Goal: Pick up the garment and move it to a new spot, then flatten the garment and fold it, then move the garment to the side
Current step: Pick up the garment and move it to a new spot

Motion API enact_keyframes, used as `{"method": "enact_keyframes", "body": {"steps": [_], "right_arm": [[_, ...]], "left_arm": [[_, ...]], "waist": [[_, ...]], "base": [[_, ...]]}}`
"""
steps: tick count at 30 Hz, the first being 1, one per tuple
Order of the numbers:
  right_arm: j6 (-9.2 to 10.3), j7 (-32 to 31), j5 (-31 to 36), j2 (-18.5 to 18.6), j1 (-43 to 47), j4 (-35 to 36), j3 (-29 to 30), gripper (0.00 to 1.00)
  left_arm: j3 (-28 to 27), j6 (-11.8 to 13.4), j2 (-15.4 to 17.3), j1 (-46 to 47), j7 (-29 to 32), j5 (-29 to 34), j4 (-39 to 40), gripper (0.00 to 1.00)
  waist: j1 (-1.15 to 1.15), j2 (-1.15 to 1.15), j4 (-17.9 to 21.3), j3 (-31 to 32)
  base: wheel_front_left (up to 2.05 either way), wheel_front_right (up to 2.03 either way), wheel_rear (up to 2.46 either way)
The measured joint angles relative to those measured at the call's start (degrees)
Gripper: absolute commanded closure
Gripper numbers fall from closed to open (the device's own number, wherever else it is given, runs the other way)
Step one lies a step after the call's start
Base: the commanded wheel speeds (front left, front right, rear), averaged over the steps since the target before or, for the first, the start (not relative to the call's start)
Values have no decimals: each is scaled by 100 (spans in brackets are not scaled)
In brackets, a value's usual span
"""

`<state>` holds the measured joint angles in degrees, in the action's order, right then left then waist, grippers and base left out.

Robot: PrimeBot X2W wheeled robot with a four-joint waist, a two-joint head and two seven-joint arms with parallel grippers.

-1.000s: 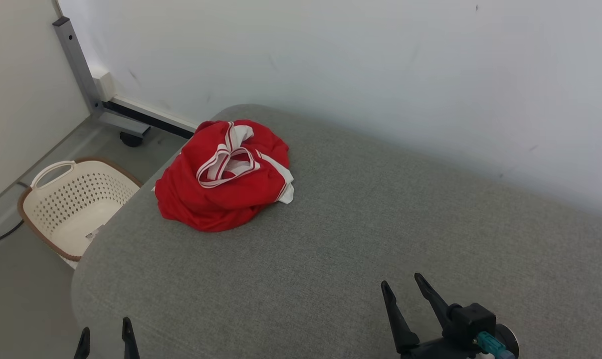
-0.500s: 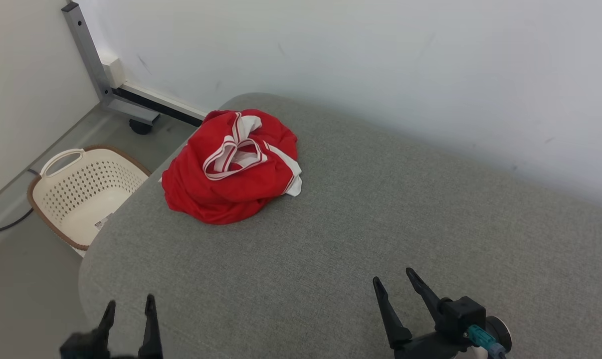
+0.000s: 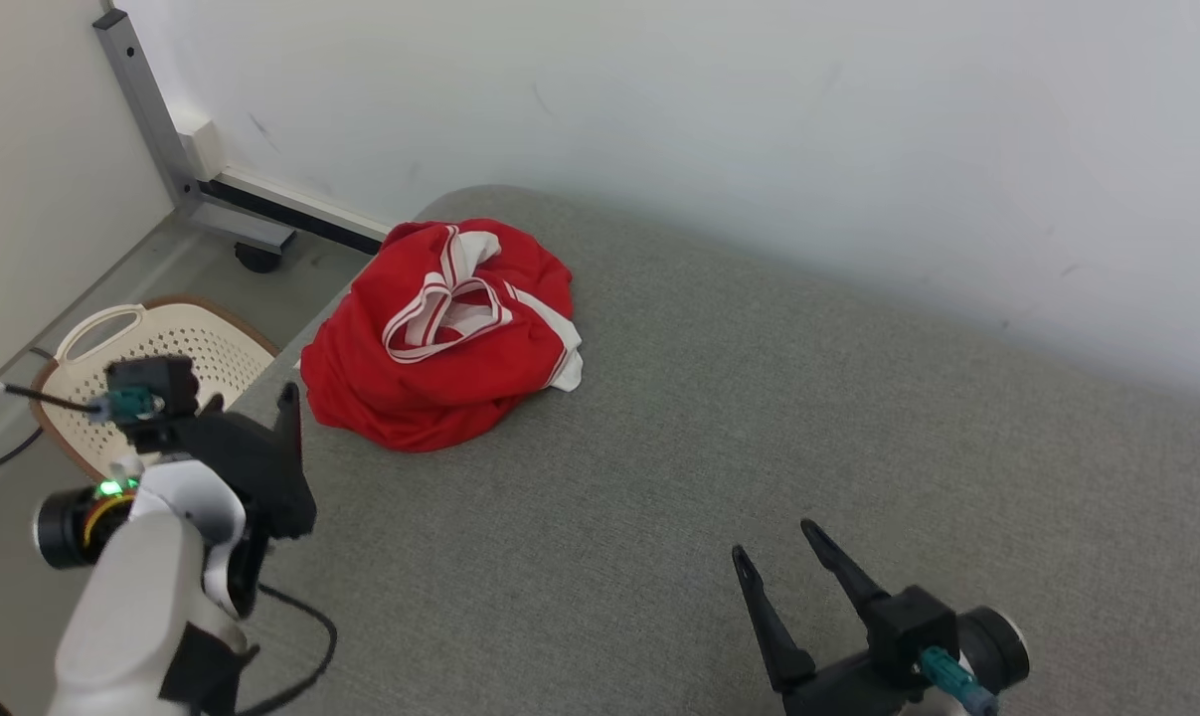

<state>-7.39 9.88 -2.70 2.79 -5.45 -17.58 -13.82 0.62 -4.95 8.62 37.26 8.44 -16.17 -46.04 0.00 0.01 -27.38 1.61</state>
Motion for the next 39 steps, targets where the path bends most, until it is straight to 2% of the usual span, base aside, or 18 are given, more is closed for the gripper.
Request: {"method": "enact_keyframes", "body": {"steps": [8,14,18,24,25,26,27,32,39], "right_arm": [[-2,-747,522,-5,-130,1336,-82,0],[-2,-991,697,1,111,1853,134,0],[-2,-1029,744,4,108,2026,216,0],[-2,-1002,724,5,103,2078,243,0],[-2,-988,706,5,103,2064,247,0],[-2,-983,687,5,102,2049,241,0],[-2,-955,665,5,102,2022,241,0],[-2,-780,460,5,87,1777,158,0],[-2,-474,-40,5,85,1246,-56,0]], "left_arm": [[-285,-59,294,899,213,-378,-723,0],[-313,-44,417,1279,164,-452,-1093,0],[-290,105,452,1455,114,-403,-1283,0],[-287,602,569,1521,129,-338,-1786,0],[-278,686,599,1558,124,-318,-1838,25],[-250,730,635,1585,113,-287,-1860,69],[-229,748,662,1596,63,-247,-1886,100],[-76,755,825,1601,-55,-107,-2015,100],[140,788,1203,1706,-249,101,-1964,100]], "waist": [[0,-1,279,-487],[1,0,648,-1112],[2,0,866,-1471],[2,0,1293,-1996],[2,1,1362,-2048],[1,0,1428,-2093],[1,1,1490,-2128],[1,1,1675,-2089],[0,0,1783,-1586]], "base": [[0,0,0],[0,0,0],[0,0,0],[0,0,0],[0,0,0],[0,0,0],[0,0,0],[0,0,0],[0,0,0]]}}
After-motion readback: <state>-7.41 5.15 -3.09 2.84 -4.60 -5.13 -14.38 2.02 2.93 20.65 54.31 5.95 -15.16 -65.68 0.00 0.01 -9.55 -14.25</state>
